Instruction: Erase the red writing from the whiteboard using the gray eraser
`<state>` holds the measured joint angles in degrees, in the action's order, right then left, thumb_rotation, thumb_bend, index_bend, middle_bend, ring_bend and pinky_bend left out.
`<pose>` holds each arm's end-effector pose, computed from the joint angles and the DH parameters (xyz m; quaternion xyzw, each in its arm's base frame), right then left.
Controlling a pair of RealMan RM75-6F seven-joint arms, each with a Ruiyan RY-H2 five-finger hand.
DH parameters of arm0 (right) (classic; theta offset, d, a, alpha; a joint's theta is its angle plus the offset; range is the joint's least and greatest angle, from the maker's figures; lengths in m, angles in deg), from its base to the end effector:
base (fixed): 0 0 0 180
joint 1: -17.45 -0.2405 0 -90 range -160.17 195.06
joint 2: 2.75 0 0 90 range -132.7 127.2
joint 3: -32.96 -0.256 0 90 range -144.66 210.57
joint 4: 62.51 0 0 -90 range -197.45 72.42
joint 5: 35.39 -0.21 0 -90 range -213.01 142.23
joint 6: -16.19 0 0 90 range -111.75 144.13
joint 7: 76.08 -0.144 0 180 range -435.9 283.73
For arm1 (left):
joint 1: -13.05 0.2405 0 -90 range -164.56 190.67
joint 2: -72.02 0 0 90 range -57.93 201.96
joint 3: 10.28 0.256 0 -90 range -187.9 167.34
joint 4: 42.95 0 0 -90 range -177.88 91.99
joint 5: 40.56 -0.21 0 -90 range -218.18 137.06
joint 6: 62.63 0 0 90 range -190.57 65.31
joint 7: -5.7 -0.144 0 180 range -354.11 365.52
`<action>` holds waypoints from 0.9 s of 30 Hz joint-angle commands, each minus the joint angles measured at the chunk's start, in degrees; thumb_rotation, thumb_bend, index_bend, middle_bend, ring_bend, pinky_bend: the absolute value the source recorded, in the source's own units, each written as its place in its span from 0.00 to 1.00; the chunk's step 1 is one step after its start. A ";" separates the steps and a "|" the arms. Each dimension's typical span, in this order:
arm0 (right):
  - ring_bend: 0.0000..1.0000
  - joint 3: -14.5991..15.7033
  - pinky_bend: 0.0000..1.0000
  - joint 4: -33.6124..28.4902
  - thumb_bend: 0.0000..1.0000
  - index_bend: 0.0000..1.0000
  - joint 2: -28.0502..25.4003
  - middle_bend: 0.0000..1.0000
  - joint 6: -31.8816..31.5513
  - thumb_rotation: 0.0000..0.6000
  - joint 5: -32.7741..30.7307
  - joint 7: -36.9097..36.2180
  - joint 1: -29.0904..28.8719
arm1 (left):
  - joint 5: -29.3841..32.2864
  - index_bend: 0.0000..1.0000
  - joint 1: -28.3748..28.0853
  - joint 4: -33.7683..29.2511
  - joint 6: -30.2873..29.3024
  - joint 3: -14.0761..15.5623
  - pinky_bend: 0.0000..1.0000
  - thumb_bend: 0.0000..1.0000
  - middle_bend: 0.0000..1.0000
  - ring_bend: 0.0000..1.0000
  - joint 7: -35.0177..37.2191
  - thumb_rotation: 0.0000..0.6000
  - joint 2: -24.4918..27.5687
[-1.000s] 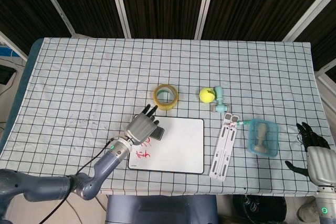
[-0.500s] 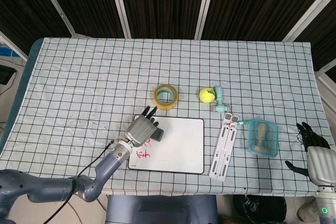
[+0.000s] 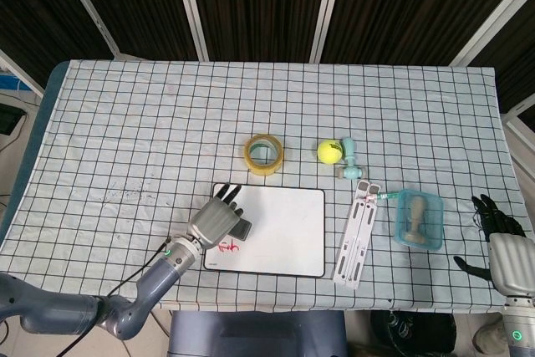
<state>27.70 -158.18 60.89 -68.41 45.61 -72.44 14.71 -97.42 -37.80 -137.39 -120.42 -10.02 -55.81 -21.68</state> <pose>-0.3151 -0.1769 0.1654 0.5584 -0.4051 0.3698 0.6224 -0.0992 0.2813 -0.0698 -0.8864 -0.1119 -0.2220 0.3906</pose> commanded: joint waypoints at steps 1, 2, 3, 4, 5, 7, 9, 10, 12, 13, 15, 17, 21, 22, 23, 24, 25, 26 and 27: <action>0.19 0.03 0.22 0.02 0.09 0.04 0.01 0.09 0.01 1.00 0.02 0.00 0.00 | -0.48 0.45 0.33 -1.48 -0.46 1.16 0.11 0.36 0.50 0.00 -0.60 1.00 0.76; 0.19 0.03 0.22 0.03 0.09 0.04 0.01 0.09 0.00 1.00 0.03 0.00 0.01 | -0.55 0.45 0.39 -1.72 -0.48 1.29 0.11 0.36 0.50 0.00 -0.53 1.00 0.85; 0.19 0.02 0.23 0.02 0.09 0.04 0.02 0.09 -0.05 1.00 0.04 -0.01 0.02 | -0.73 0.45 0.51 -2.21 -0.51 1.58 0.11 0.36 0.50 0.00 -0.37 1.00 1.03; 0.19 0.01 0.23 0.00 0.09 0.04 0.02 0.09 -0.07 1.00 0.04 -0.02 0.03 | -0.85 0.45 0.57 -2.45 -0.48 1.77 0.11 0.36 0.50 0.00 -0.27 1.00 1.13; 0.19 0.00 0.23 -0.01 0.09 0.04 0.02 0.09 -0.11 1.00 0.03 -0.05 0.05 | -1.16 0.45 0.67 -2.84 -0.49 2.11 0.11 0.36 0.50 0.00 -0.15 1.00 1.31; 0.19 -0.03 0.23 -0.02 0.09 0.04 0.00 0.09 -0.08 1.00 0.01 -0.05 0.03 | -1.81 0.45 0.79 -3.38 -0.34 2.78 0.11 0.36 0.50 0.00 0.03 1.00 1.53; 0.19 -0.04 0.23 -0.01 0.09 0.04 0.00 0.09 -0.03 1.00 -0.04 -0.03 0.01 | -2.40 0.45 0.92 -4.02 -0.02 3.47 0.11 0.36 0.50 0.00 0.40 1.00 1.70; 0.19 -0.05 0.23 -0.03 0.09 0.04 0.00 0.09 0.00 1.00 -0.07 -0.03 -0.01 | -2.79 0.45 1.00 -4.51 0.23 3.90 0.11 0.36 0.50 0.00 0.71 1.00 1.80; 0.19 -0.06 0.23 -0.03 0.09 0.04 0.00 0.09 -0.02 1.00 -0.10 -0.03 0.01 | -3.62 0.45 1.12 -5.28 0.54 4.68 0.11 0.36 0.50 0.00 1.07 1.00 2.02; 0.19 -0.07 0.22 -0.02 0.09 0.04 0.00 0.09 -0.05 1.00 -0.10 -0.04 0.01 | -3.98 0.45 1.19 -5.62 0.61 5.04 0.11 0.36 0.50 0.00 1.16 1.00 2.12; 0.19 -0.09 0.22 -0.02 0.09 0.04 -0.01 0.09 -0.05 1.00 -0.11 -0.07 0.01 | -4.39 0.45 1.30 -6.24 0.78 5.64 0.11 0.36 0.50 0.00 1.20 1.00 2.26; 0.19 -0.07 0.22 0.00 0.09 0.04 0.01 0.09 -0.03 1.00 -0.08 -0.05 0.00 | -4.76 0.44 1.37 -6.93 0.89 6.16 0.11 0.36 0.50 0.00 1.11 1.00 2.35; 0.19 0.00 0.23 0.09 0.09 0.04 0.09 0.09 -0.13 1.00 0.04 -0.07 0.06 | -5.62 0.44 1.33 -7.89 0.59 6.47 0.11 0.36 0.50 0.00 0.59 1.00 2.23; 0.19 -0.01 0.23 0.07 0.09 0.04 0.09 0.09 -0.15 1.00 0.05 -0.09 0.06 | -5.84 0.44 1.26 -7.66 0.37 6.30 0.11 0.36 0.50 0.00 0.34 1.00 2.06; 0.19 -0.01 0.23 0.07 0.09 0.04 0.09 0.09 -0.18 1.00 0.05 -0.11 0.07 | -6.06 0.44 1.18 -7.21 0.08 6.03 0.11 0.36 0.50 0.00 0.07 1.00 1.80; 0.19 -0.05 0.23 0.05 0.09 0.04 0.08 0.09 -0.20 1.00 0.04 -0.13 0.06 | -6.22 0.44 1.09 -6.59 -0.19 5.69 0.11 0.36 0.50 0.00 -0.17 1.00 1.48; 0.19 -0.05 0.23 0.04 0.09 0.04 0.08 0.09 -0.18 1.00 0.03 -0.14 0.06 | -6.24 0.44 1.00 -5.92 -0.31 5.35 0.11 0.36 0.50 0.00 -0.27 1.00 1.14; 0.19 -0.06 0.22 0.03 0.09 0.04 0.06 0.09 -0.15 1.00 0.02 -0.13 0.04 | -6.12 0.44 0.87 -5.17 -0.33 4.93 0.11 0.36 0.50 0.00 -0.29 1.00 0.75; 0.19 -0.05 0.22 0.01 0.09 0.04 0.07 0.09 -0.10 1.00 0.01 -0.11 0.02 | -5.78 0.44 0.73 -4.35 -0.31 4.40 0.11 0.36 0.50 0.00 -0.24 1.00 0.34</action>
<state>27.65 -158.16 60.96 -68.53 45.63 -72.56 14.73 -103.44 -36.79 -142.96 -120.55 -4.77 -55.91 -20.60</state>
